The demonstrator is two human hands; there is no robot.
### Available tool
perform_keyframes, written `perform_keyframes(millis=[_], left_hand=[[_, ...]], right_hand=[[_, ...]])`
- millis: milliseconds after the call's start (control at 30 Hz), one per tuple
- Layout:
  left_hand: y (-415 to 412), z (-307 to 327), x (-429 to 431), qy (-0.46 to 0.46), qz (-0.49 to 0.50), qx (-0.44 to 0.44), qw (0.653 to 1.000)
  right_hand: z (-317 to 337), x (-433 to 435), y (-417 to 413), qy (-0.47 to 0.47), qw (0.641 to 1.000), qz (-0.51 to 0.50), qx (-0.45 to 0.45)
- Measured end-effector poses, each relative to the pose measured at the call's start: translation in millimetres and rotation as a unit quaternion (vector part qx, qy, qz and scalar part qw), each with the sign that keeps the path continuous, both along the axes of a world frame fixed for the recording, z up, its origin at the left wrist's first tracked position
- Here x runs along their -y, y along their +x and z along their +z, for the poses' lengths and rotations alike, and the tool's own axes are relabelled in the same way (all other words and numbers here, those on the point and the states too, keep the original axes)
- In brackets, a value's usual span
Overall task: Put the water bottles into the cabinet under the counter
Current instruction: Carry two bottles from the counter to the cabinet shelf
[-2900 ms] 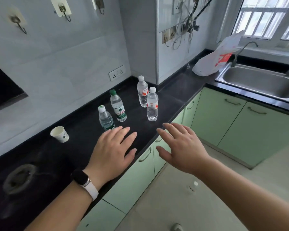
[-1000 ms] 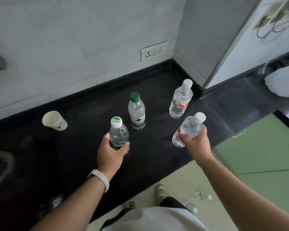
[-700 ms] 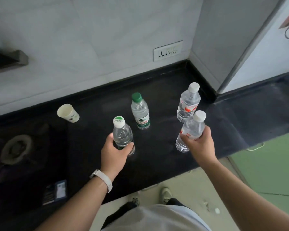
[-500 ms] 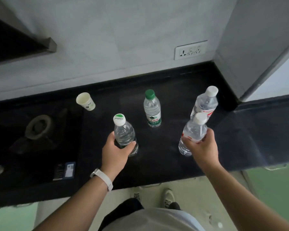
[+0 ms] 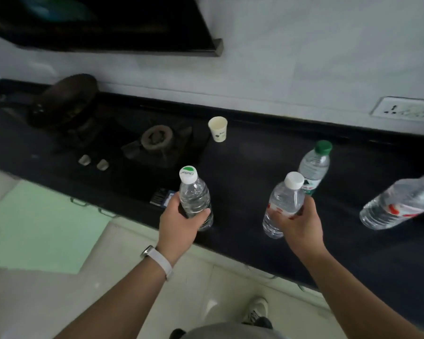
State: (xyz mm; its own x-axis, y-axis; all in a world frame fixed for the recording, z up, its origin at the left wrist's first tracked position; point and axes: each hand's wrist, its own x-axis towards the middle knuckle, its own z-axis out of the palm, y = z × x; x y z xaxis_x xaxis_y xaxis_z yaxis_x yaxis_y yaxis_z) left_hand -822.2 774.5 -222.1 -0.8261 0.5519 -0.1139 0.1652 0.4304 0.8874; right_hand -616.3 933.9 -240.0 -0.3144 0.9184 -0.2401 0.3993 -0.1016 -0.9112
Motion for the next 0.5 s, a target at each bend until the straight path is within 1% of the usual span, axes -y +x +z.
perform_keyframes(millis=[133, 233, 400, 500], left_hand=[[-17.2, 2.5, 47.3, 0.015, 0.054, 0.009, 0.998], [-31.0, 2.6, 89.0, 0.021, 0.074, 0.017, 0.997], [-58.0, -0.1, 171.0, 0.036, 0.106, 0.028, 0.993], [-75.7, -1.3, 228.3, 0.049, 0.130, 0.031, 0.990]], right_hand=[[7.8, 30.4, -34.7, 0.007, 0.999, 0.051, 0.008], [14.8, 62.5, -61.1, 0.009, 0.997, 0.079, 0.005], [23.3, 134.8, -105.0, 0.014, 0.993, 0.113, 0.007], [30.3, 183.7, -132.9, 0.019, 0.988, 0.153, 0.009]])
